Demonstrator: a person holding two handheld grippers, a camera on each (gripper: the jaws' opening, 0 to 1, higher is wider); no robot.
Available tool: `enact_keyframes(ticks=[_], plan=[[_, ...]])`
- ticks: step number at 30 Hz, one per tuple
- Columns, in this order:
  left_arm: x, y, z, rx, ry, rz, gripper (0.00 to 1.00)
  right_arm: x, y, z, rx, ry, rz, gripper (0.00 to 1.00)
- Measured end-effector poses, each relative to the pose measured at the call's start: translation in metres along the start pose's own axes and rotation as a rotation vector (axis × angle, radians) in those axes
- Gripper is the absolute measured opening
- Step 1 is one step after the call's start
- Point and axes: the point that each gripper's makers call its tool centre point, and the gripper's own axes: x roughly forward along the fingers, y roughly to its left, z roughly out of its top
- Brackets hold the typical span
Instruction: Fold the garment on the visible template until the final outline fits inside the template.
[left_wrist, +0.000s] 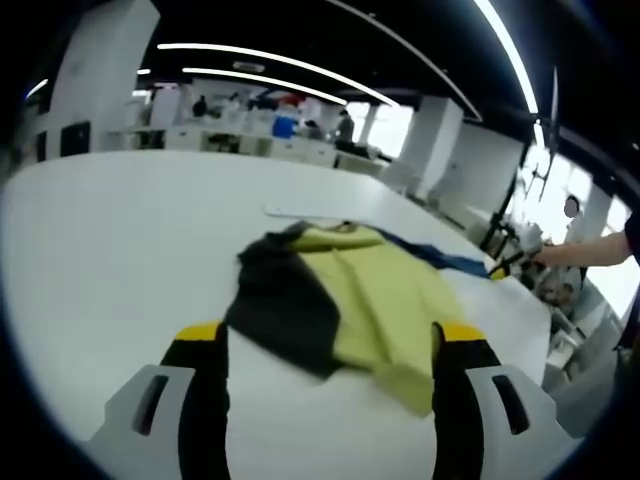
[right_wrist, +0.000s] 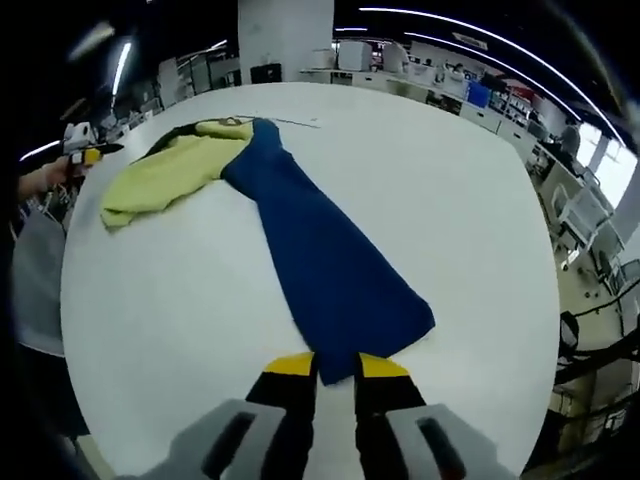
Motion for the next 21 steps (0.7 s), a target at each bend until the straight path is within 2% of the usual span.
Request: enact_keyframes(ticks=[2, 7, 8, 10, 14, 21], plan=[[0.000, -0.001, 0.000, -0.002, 0.000, -0.001, 0.80, 0.000, -0.003, -0.001, -0.007, 0.004, -0.016, 0.00], [0.000, -0.001, -0.001, -0.001, 0.002, -0.003, 0.80, -0.005, -0.003, 0.004, 0.053, -0.010, -0.011, 0.00], [0.000, 0.000, -0.001, 0.000, 0.001, -0.002, 0.80, -0.007, 0.000, 0.008, 0.114, -0.020, 0.006, 0.00], [0.000, 0.000, 0.000, -0.002, 0.000, -0.002, 0.80, -0.015, 0.006, 0.018, 0.173, -0.038, 0.057, 0.00], [0.001, -0.001, -0.001, 0.000, 0.003, -0.004, 0.80, -0.029, 0.000, 0.039, 0.199, -0.080, 0.076, 0.00], [0.006, -0.004, -0.003, -0.004, 0.002, -0.014, 0.79, -0.044, -0.039, 0.064, 0.337, -0.125, 0.116, 0.00]])
